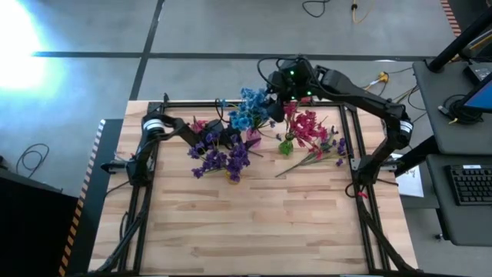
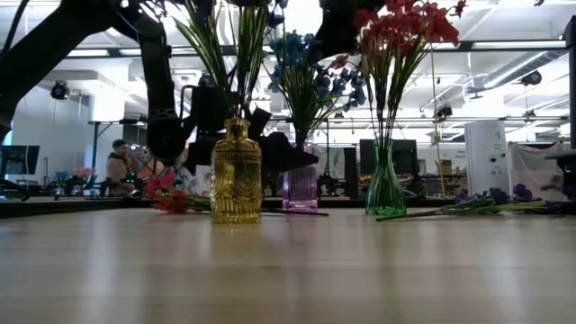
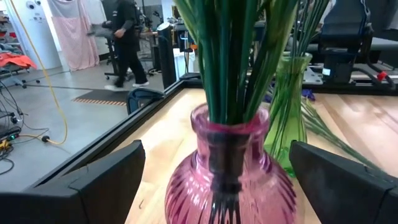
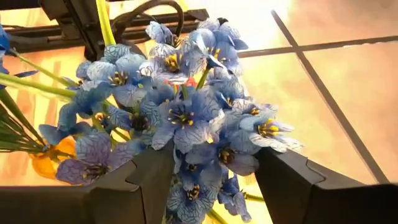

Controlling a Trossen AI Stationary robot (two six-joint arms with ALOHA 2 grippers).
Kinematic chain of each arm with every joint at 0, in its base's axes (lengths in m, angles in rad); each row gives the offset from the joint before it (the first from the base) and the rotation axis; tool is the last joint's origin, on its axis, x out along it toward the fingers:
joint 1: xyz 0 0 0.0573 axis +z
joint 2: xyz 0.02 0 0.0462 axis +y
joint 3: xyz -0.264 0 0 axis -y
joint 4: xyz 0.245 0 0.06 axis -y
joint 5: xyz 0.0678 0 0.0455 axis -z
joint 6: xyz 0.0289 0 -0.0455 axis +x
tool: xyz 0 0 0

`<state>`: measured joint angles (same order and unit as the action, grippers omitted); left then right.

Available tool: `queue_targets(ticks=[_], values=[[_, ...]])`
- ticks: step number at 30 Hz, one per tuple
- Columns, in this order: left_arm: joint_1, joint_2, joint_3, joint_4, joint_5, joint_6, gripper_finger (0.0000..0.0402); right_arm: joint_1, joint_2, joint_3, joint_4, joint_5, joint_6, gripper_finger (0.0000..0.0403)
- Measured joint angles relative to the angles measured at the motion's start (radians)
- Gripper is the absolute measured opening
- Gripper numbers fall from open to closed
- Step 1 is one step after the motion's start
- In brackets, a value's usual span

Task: Sort flowers into vase by color
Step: Put the blue flowers into the pink vase, then put the violet flowers into the yellow vase

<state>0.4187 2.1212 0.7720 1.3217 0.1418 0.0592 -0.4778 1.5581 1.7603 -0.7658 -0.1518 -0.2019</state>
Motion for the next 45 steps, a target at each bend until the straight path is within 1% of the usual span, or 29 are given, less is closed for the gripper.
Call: queue_targets(ticks=[4,8,11,16,18,24,29,32,34,39,45], values=[[0.000,-0.016,-0.001,-0.021,0.000,0.003,0.0382,0.000,0.000,0.024,-0.039,0.006,0.008,0.0203],[0.000,-0.030,-0.002,-0.060,0.000,0.008,0.0382,0.000,0.000,0.054,-0.076,0.054,0.007,0.0203],[0.001,-0.052,-0.002,-0.105,-0.001,0.017,0.0382,0.000,0.000,0.076,-0.091,0.060,0.005,0.0203],[0.002,-0.112,-0.002,-0.231,-0.003,0.057,0.0382,0.000,0.000,0.117,-0.121,0.068,0.001,0.0203],[0.003,-0.138,-0.002,-0.305,-0.003,0.072,0.0382,0.000,0.000,0.128,-0.126,0.074,0.001,0.0203],[0.006,-0.227,-0.002,-0.505,-0.050,0.140,0.0382,0.000,0.000,0.172,-0.141,0.076,0.000,0.0203],[0.017,-0.270,-0.002,-0.601,-0.052,0.163,0.0382,0.000,0.000,0.205,-0.143,0.077,0.000,0.0203],[0.020,-0.283,-0.003,-0.615,-0.048,0.168,0.0382,0.000,0.000,0.218,-0.150,0.078,-0.001,0.0203],[0.020,-0.292,-0.003,-0.615,-0.025,0.168,0.0382,0.000,0.000,0.224,-0.154,0.081,-0.002,0.0203],[0.019,-0.314,-0.003,-0.628,0.005,0.168,0.0382,0.000,0.000,0.237,-0.170,0.140,-0.010,0.0203],[0.020,-0.358,-0.003,-0.709,0.006,0.168,0.0382,0.000,0.000,0.259,-0.176,0.155,-0.019,0.0203]])
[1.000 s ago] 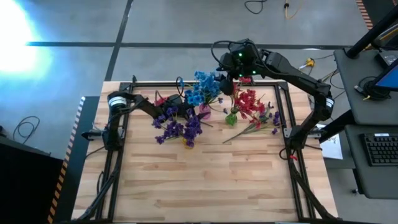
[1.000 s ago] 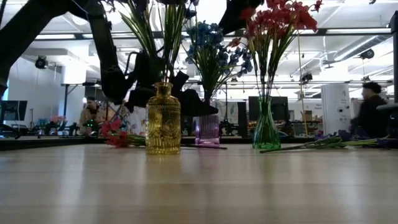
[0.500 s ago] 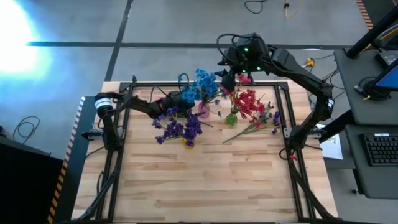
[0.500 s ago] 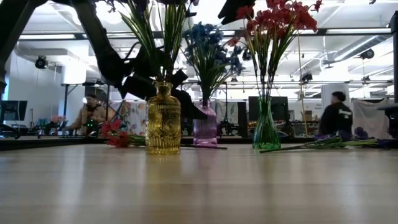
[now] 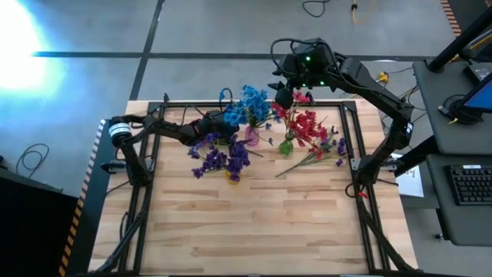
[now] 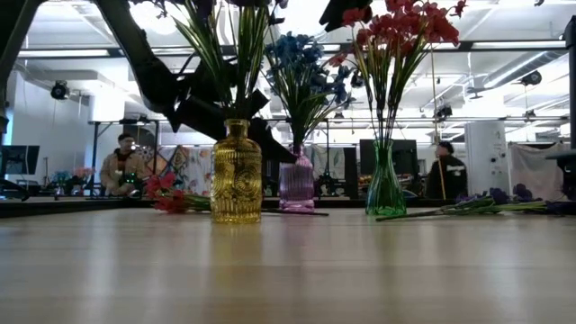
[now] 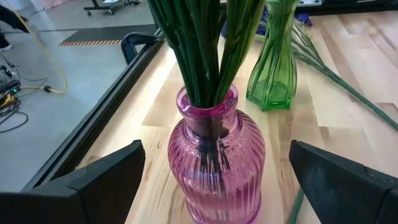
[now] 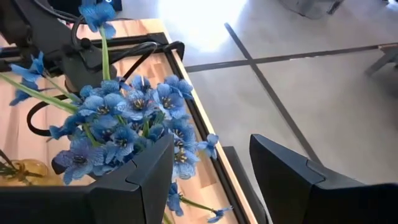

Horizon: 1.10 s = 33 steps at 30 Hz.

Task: Sort flowers into vase by color
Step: Put the violet flowers into the yellow vase

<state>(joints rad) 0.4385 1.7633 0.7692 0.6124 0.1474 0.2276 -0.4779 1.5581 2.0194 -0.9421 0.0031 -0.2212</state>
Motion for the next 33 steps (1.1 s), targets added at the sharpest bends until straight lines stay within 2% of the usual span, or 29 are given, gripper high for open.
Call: queue_targets(ticks=[16,21,33], values=[[0.019,-0.150,0.000,-0.271,-0.008,0.049,0.0382,0.000,-0.005,0.026,-0.011,0.004,-0.011,0.0203],[0.030,-0.206,-0.001,-0.380,-0.008,0.072,0.0382,0.000,-0.012,0.097,-0.048,0.049,0.002,0.0203],[0.071,-0.362,0.001,-0.644,-0.010,0.089,0.0382,0.000,-0.012,0.222,-0.187,0.051,0.069,0.0203]])
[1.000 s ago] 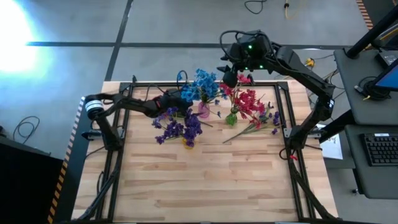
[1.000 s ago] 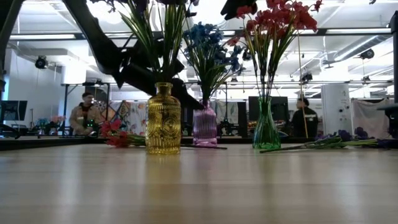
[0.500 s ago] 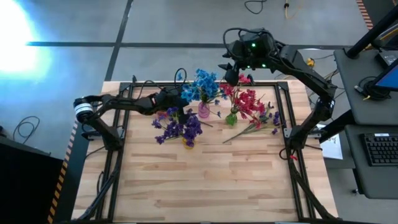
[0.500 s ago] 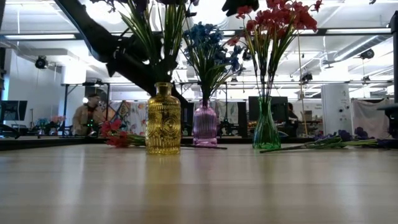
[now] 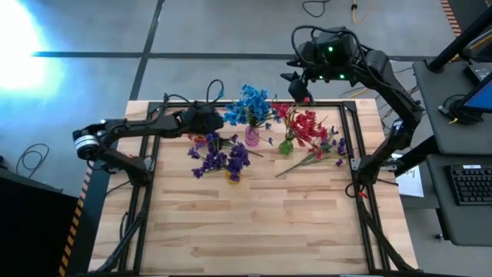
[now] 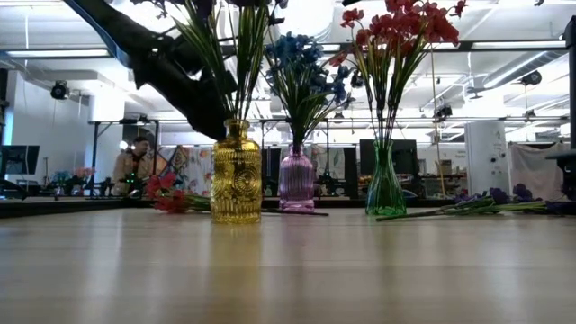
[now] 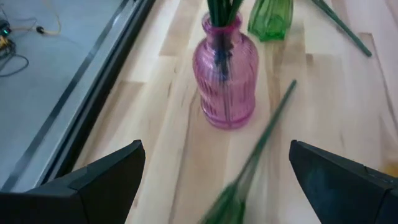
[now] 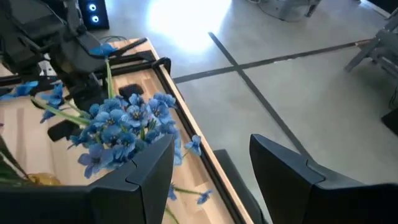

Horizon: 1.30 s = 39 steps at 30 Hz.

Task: Sort flowers into vase by color
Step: Put the violet flowers into the yellow vase

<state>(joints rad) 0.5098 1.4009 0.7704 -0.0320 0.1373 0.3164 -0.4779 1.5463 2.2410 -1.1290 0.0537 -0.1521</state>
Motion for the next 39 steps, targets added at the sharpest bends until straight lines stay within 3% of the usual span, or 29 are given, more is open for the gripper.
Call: queue_targets(ticks=[6,12,18,23,27,34,39], values=[[0.000,-0.116,0.014,-0.133,-0.116,-0.010,0.0382,0.000,0.000,0.068,-0.049,0.000,0.024,0.0203],[0.001,-0.212,0.154,-0.394,-0.251,-0.022,0.0382,0.014,-0.006,0.116,-0.088,-0.001,0.032,0.0203],[-0.004,-0.236,0.347,-0.738,-0.260,-0.118,0.0382,0.063,-0.033,0.113,-0.124,-0.001,0.075,0.0203],[-0.069,-0.261,0.456,-0.867,-0.265,-0.188,0.0380,0.142,-0.072,0.114,-0.166,-0.002,0.131,0.0203],[-0.202,-0.280,0.515,-0.873,-0.303,-0.259,0.0373,0.203,-0.121,0.114,-0.198,-0.004,0.202,0.0203],[-0.597,-0.257,0.595,-0.836,-0.627,-0.387,0.0363,0.365,-0.142,0.113,-0.292,-0.009,0.340,0.0203],[-0.815,-0.200,0.636,-0.747,-0.707,-0.470,0.0362,0.522,-0.145,0.113,-0.306,-0.010,0.427,0.0203]])
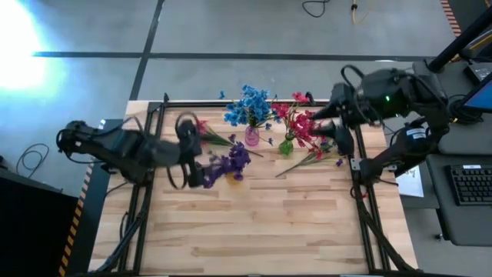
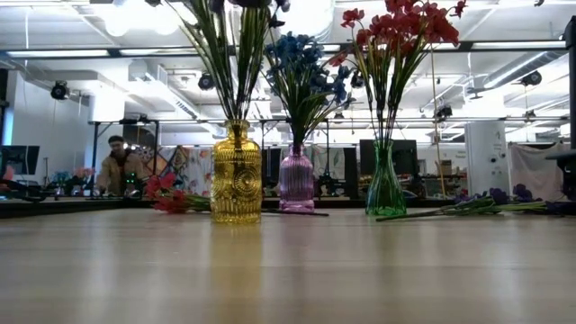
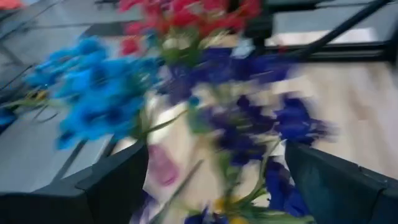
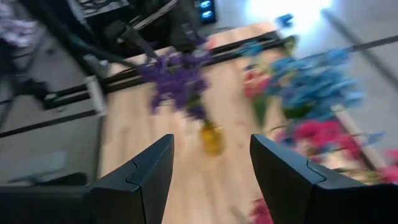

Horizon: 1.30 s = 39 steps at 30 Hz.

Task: Sort flowers into vase by color
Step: Put the violet flowers into the yellow vase

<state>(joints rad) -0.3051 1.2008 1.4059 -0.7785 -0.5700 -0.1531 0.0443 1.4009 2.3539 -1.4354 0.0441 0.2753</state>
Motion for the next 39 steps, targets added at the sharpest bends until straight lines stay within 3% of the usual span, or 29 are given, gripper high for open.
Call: queue_targets(ticks=[8,21,30,39], values=[[-0.150,0.184,0.124,0.023,-0.102,-0.029,0.0362,0.308,-0.001,0.000,-0.049,0.042,0.159,0.0203],[-0.226,0.575,0.455,0.010,-0.099,0.031,0.0362,0.929,0.041,-0.080,-0.041,0.706,0.224,0.0203],[-0.227,0.774,0.665,-0.007,-0.100,0.100,0.0362,1.146,0.036,-0.227,-0.044,0.924,0.365,0.0203],[-0.174,0.994,0.812,-0.008,-0.100,0.180,0.0362,1.217,-0.006,-0.403,-0.048,1.039,0.475,0.0203]])
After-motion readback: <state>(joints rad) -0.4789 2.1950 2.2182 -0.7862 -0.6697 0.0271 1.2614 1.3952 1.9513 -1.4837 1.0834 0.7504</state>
